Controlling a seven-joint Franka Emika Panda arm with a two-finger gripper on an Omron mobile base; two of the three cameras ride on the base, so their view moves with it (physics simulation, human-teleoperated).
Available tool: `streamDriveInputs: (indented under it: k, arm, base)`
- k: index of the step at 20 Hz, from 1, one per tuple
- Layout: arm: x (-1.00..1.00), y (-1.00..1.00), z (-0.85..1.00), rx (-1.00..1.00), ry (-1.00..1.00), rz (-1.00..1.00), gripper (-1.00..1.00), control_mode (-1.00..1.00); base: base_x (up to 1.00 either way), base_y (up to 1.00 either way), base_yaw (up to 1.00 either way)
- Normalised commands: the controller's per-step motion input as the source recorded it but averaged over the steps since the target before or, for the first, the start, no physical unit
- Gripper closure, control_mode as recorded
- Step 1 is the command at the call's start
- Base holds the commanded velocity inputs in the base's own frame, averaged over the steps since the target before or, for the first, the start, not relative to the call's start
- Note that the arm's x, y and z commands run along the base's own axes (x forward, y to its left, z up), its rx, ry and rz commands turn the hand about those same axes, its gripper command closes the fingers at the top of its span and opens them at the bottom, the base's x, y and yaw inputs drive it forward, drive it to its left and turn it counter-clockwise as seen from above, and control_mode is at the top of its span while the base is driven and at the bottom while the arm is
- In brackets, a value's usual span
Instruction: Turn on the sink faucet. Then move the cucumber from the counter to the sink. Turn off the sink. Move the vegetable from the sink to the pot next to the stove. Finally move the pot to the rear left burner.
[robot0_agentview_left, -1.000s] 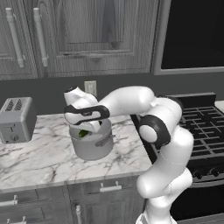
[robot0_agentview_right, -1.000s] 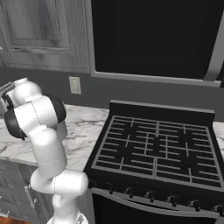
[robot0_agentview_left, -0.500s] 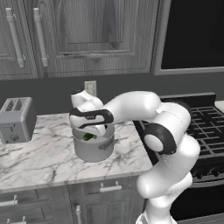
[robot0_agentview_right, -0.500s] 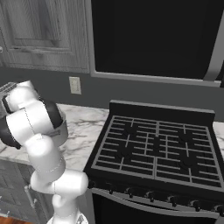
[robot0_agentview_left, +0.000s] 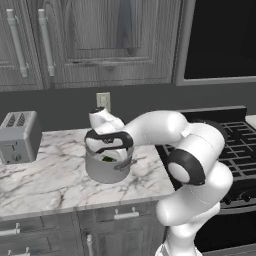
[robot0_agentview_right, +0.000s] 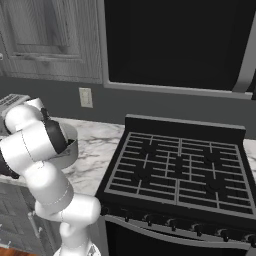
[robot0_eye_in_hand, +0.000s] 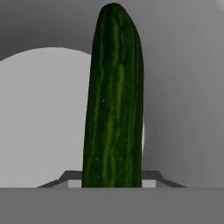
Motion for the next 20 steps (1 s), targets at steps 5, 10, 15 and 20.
streamDriveInputs:
  k: [5,10,15,20]
  arm:
    - [0.0,0.0,-0.11,0.0,0.0,0.0,1.0,-1.0]
    - [-0.02,0.0,-0.12,0.01,0.0,0.0,-1.0,-1.0]
    - [-0.08,0.0,0.0,0.04,-0.01,0.0,-1.0,-1.0]
    - [-0.13,0.0,0.08,0.03,0.0,-0.01,-1.0,-1.0]
  base:
    - [0.0,0.0,0.0]
    - [0.0,0.0,0.0]
    - [0.0,0.0,0.0]
    - [0.0,0.0,0.0]
